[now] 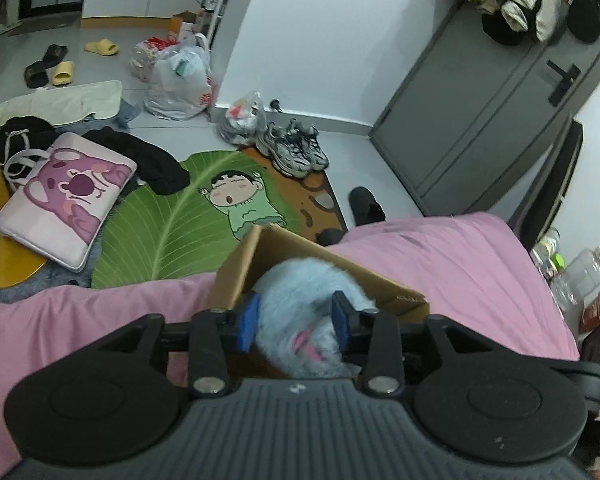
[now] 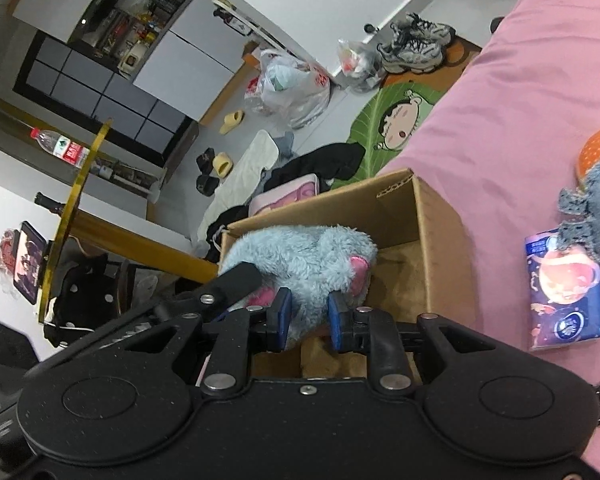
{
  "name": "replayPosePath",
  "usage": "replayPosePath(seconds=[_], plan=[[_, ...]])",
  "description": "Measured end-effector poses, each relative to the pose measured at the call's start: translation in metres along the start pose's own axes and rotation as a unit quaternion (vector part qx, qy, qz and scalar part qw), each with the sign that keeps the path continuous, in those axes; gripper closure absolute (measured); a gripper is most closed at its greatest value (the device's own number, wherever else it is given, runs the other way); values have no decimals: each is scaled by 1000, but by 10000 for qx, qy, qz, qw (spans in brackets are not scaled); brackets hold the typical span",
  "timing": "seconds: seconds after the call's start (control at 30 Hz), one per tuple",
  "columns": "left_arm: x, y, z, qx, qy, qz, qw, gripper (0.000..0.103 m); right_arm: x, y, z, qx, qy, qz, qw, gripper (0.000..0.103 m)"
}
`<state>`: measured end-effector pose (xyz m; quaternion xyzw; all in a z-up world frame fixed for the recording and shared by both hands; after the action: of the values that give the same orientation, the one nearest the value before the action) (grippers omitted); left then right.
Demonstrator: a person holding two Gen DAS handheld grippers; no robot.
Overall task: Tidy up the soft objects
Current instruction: 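Carry the grey plush mouse with the left tool into the box and release, then move the left tool to the black-and-white plush patch and grasp it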
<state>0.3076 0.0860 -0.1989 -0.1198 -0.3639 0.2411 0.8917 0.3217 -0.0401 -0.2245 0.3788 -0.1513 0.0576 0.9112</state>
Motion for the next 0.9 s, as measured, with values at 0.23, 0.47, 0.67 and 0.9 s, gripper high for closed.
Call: replayPosePath(seconds=[0.23, 0.47, 0.67, 0.9], plan=[[7, 0, 9, 15, -227, -1, 9997, 58, -4, 7, 1, -44, 72, 59, 9999, 75], [8, -6, 19, 78, -200, -110, 9997, 49, -4, 7, 25, -244, -70, 106, 9996, 66], [10, -7, 37, 502, -305, -208, 9981, 35, -7, 13, 57, -476, -331, 363, 9977, 50], [2, -12, 67, 638, -458, -103, 9969, 25, -11, 12, 103, -751, -856, 529, 9921, 23]])
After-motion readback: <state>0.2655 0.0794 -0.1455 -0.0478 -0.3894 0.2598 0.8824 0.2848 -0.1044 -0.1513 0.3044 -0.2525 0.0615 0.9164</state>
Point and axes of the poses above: each gripper's, at about its wrist camera, not at the fingertips, and z roughly against the way its jaws point, y to its left, x to its top, the point moved 10 cm from there along -z, roughly the way its jaws point, and after that the axes turned 1 degree about -x, right-handed, at the moved point
